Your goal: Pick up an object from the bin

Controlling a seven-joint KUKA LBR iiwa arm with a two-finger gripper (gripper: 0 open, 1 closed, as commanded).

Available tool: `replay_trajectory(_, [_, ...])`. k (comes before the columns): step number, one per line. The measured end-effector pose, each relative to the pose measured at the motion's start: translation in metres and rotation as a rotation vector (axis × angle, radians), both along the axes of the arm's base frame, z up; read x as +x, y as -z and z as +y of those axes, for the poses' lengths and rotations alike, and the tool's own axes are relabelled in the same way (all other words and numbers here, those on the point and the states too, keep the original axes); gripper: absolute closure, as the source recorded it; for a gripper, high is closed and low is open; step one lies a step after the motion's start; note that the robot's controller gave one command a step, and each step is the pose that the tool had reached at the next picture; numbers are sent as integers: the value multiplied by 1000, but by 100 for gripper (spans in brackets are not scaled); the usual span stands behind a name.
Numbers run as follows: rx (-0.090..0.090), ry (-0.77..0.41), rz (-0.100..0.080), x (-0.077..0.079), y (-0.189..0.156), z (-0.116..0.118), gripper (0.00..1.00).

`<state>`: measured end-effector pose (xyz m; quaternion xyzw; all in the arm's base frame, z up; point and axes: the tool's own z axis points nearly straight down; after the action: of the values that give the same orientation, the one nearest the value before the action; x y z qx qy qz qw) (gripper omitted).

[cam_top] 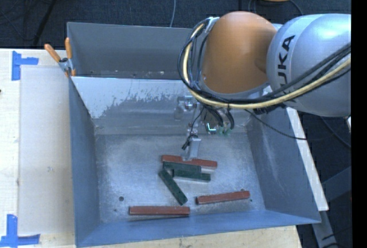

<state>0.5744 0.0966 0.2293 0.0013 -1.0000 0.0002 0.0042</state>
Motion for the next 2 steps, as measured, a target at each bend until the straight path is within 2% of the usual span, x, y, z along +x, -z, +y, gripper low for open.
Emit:
replay_trajectory(1, [2, -298, -8, 36, 33, -18, 0])
replay_trajectory(2, [5, -631, -6, -13, 161, -40, 0])
